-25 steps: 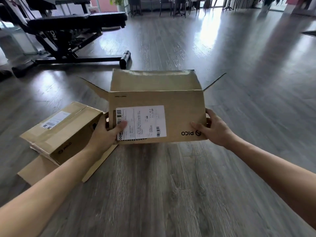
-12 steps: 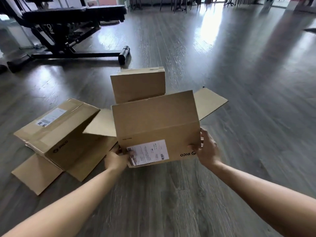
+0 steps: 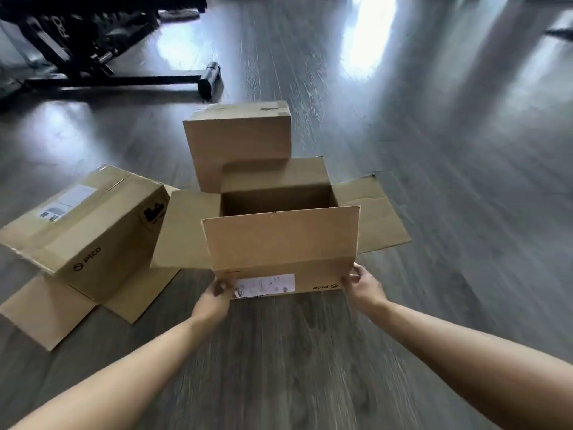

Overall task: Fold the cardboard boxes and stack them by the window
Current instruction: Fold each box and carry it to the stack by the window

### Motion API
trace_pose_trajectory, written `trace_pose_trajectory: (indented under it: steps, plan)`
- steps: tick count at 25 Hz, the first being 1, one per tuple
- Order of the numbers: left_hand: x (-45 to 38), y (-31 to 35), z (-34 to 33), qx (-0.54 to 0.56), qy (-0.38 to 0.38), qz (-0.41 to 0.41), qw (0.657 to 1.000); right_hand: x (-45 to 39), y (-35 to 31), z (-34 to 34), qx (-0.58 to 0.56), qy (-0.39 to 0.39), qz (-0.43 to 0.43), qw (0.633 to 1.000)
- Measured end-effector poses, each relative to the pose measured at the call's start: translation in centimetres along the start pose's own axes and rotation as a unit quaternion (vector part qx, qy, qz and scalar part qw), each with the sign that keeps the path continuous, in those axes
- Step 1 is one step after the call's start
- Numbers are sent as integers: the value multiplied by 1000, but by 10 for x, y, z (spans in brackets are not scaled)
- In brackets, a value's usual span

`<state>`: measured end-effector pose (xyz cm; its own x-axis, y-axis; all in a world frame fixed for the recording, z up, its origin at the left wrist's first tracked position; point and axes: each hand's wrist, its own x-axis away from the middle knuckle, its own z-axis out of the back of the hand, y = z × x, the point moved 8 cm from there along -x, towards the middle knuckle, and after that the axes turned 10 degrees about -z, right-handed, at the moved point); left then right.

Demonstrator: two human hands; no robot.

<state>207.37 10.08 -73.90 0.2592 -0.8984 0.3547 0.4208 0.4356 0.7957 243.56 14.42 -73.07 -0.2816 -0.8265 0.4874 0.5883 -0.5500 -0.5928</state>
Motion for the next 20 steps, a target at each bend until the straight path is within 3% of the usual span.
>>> trace_pose_trajectory:
  steps: [2,5,8,10,14,17,20]
  plan:
    - [9,2,6,-149,-35,-30,988,11,5,4,112,8,29,993]
    - [26,29,24,-413,4,-193,890,36,-8,25,242,113,146,953]
    - [47,78,33,-451,81,-394,797,58,-38,38,304,198,282,888]
    - [53,108,39,-441,134,-460,759,74,-64,47,296,250,366,846]
    - [44,153,44,-455,161,-469,740,95,-114,56,271,300,442,801]
    - [21,170,46,-495,125,-383,770,93,-142,57,298,301,435,795]
    - [2,170,46,-497,71,-315,805,83,-155,54,343,250,402,811]
